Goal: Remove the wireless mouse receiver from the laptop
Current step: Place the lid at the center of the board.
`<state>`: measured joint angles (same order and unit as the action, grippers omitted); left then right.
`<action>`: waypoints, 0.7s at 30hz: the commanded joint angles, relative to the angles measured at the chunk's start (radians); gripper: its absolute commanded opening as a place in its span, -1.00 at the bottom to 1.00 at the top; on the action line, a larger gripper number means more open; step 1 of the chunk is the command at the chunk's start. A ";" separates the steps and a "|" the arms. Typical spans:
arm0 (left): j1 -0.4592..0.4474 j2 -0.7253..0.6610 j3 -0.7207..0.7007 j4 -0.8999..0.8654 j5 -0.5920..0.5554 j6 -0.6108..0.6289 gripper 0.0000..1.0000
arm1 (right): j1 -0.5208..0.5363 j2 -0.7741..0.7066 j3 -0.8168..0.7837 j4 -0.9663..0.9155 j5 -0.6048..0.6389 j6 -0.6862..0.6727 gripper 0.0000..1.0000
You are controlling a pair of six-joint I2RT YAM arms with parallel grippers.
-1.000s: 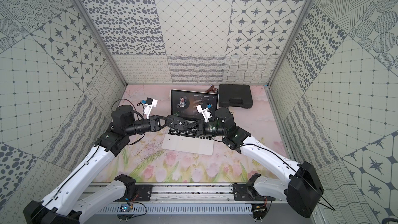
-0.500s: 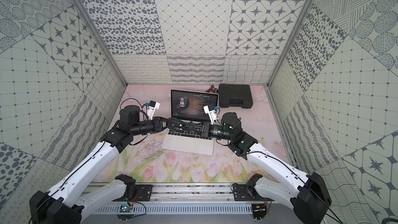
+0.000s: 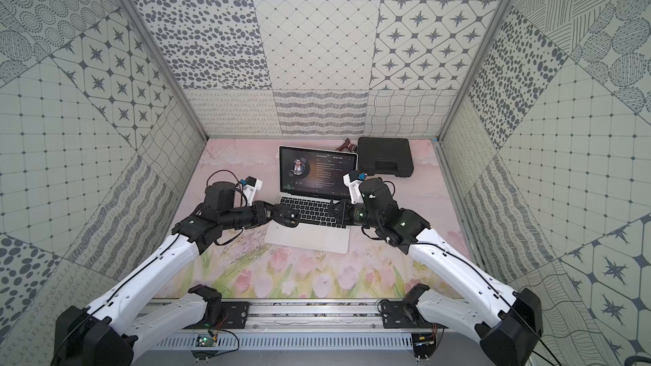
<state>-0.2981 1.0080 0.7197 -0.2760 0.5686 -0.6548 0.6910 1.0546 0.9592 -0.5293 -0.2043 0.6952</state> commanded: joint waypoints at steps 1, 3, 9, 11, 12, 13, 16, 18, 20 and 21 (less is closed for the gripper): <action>0.008 -0.062 -0.102 0.100 0.114 -0.045 -1.00 | -0.007 0.061 0.070 -0.338 0.315 -0.107 -1.00; 0.009 -0.092 -0.137 0.106 0.105 -0.064 -1.00 | -0.024 0.138 0.101 -0.440 0.416 -0.105 -1.00; 0.008 -0.131 -0.178 0.094 0.091 -0.069 -1.00 | -0.113 0.399 0.108 -0.495 0.541 -0.137 -1.00; 0.013 -0.131 -0.179 0.088 0.085 -0.065 -1.00 | -0.141 0.464 0.116 -0.486 0.584 -0.149 -1.00; 0.012 -0.131 -0.185 0.089 0.085 -0.068 -1.00 | -0.153 0.497 0.121 -0.486 0.619 -0.151 -1.00; 0.015 -0.128 -0.191 0.097 0.089 -0.071 -1.00 | -0.167 0.527 0.125 -0.481 0.636 -0.162 -1.00; 0.016 -0.126 -0.218 0.129 0.097 -0.091 -1.00 | -0.199 0.612 0.142 -0.475 0.670 -0.192 -1.00; 0.016 -0.125 -0.248 0.163 0.099 -0.111 -1.00 | -0.207 0.660 0.154 -0.471 0.710 -0.204 -1.00; 0.015 -0.117 -0.273 0.188 0.102 -0.129 -1.00 | -0.218 0.705 0.165 -0.465 0.723 -0.222 -1.00; 0.016 -0.112 -0.288 0.203 0.108 -0.141 -1.00 | -0.224 0.731 0.172 -0.464 0.723 -0.231 -1.00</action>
<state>-0.2867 0.8883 0.4732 -0.1940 0.6262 -0.7414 0.4767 1.7435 1.1007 -0.9909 0.4553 0.5053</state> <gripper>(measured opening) 0.233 0.066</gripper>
